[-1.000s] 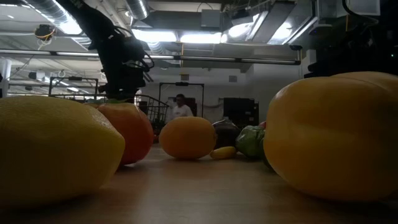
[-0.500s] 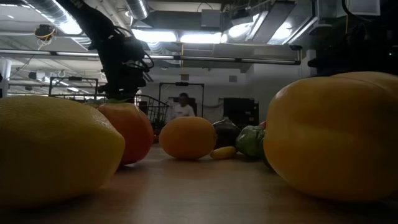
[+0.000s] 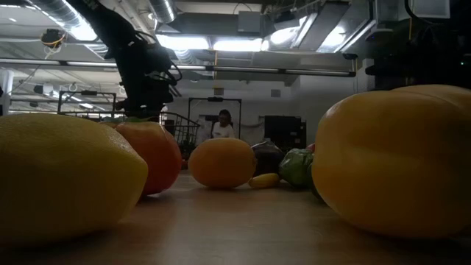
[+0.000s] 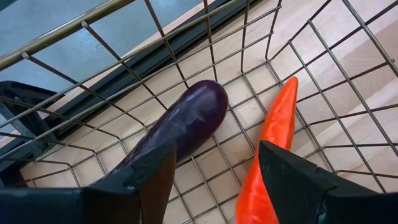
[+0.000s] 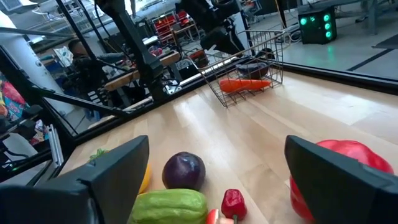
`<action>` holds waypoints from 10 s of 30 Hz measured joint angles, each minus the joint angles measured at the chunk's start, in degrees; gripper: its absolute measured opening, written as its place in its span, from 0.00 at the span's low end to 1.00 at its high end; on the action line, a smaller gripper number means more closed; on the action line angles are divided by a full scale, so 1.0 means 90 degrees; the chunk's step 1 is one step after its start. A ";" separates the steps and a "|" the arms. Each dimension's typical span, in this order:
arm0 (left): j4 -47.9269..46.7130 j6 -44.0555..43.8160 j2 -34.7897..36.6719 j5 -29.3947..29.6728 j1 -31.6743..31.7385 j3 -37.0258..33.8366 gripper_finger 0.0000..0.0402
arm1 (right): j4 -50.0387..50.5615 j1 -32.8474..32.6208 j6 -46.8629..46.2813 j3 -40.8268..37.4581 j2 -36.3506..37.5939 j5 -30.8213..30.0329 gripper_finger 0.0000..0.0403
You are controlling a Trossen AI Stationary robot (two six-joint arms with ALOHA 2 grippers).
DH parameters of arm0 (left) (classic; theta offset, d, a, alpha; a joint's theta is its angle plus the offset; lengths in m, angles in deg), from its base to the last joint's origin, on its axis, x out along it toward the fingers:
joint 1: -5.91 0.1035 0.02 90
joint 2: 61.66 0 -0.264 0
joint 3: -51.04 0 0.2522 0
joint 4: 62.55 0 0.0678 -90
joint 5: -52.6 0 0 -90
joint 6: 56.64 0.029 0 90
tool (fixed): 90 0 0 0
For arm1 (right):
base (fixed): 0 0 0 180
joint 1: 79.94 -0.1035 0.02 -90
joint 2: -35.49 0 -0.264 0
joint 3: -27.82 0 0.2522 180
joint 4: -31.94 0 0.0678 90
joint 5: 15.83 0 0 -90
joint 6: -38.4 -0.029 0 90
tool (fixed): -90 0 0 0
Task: Sort produce into baskets
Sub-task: Put the top yellow lemon into the transparent bin, then put the violet onion into the silver wire basket
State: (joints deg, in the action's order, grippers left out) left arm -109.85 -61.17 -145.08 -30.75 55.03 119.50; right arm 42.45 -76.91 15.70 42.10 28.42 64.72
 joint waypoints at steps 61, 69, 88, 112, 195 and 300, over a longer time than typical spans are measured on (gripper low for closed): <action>-0.0005 -0.0189 0.0000 -0.0002 0.0000 0.0000 0.56 | 0.0810 -0.0007 0.2395 0.4321 -0.5633 0.2335 0.93; -0.0007 -0.0189 0.0000 -0.0002 -0.0001 0.0000 0.56 | 0.0801 -0.0007 0.2395 0.4837 -0.6622 0.2326 0.93; -0.0005 -0.0287 0.0000 -0.0002 0.0000 0.0000 0.56 | 0.0643 -0.0648 0.2358 0.5849 -0.8512 0.1867 0.93; -0.0023 -0.0470 0.0000 0.0000 -0.0044 0.0002 0.56 | 0.0676 -0.1549 0.1003 0.7000 -1.0643 0.0549 0.93; 0.0031 -0.0576 0.0539 -0.2028 -0.1611 0.1285 0.56 | 0.4907 0.0609 0.1419 0.6995 -0.7046 -0.0186 0.64; 0.6222 -0.0486 -0.0308 -0.0054 -0.5587 -0.0471 0.56 | 0.5708 0.4745 0.2725 0.5980 -0.6892 0.0108 0.74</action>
State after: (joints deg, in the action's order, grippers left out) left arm -53.85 -65.55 -147.85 -31.23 4.75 115.26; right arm 93.82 -34.20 40.23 95.92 -33.61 65.68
